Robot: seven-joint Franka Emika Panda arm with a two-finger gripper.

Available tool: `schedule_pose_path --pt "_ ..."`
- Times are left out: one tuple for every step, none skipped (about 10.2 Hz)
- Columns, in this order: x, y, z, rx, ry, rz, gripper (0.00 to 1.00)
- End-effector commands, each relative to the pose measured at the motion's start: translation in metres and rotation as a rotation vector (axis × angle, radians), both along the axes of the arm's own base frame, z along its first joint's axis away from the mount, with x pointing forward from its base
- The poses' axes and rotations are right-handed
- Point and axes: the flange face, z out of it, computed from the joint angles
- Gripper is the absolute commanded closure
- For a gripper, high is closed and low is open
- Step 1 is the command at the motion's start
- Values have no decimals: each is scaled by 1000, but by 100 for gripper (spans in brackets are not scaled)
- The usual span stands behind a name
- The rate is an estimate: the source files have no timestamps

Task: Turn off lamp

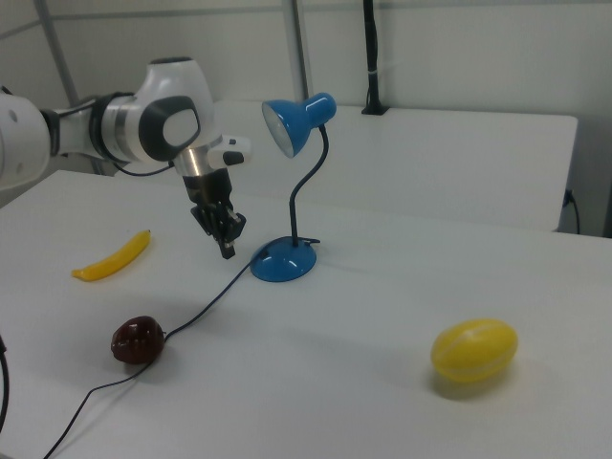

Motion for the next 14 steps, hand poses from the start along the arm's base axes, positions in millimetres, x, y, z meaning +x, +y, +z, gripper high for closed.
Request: schedule_pose_path --pt "-41 -30 53 58 91 102 62" --pt "-49 -45 67 67 89 108 32" --pt "-54 -55 80 75 72 101 0" --pt "-56 -60 87 76 62 86 0" --pt "-59 -63 97 76 46 73 0" --pt "-66 -78 106 77 51 52 0" --pt "-68 -84 111 76 48 49 0" --pt "-71 -84 113 77 60 48 0" --pt "-75 -86 120 79 57 45 0" --pt "-77 -88 123 79 53 35 0" --pt "-77 -92 124 77 51 26 0" --pt "-77 -92 124 77 49 24 0" --pt "-77 -93 124 77 49 23 0" --pt "-77 -92 124 77 49 24 0"
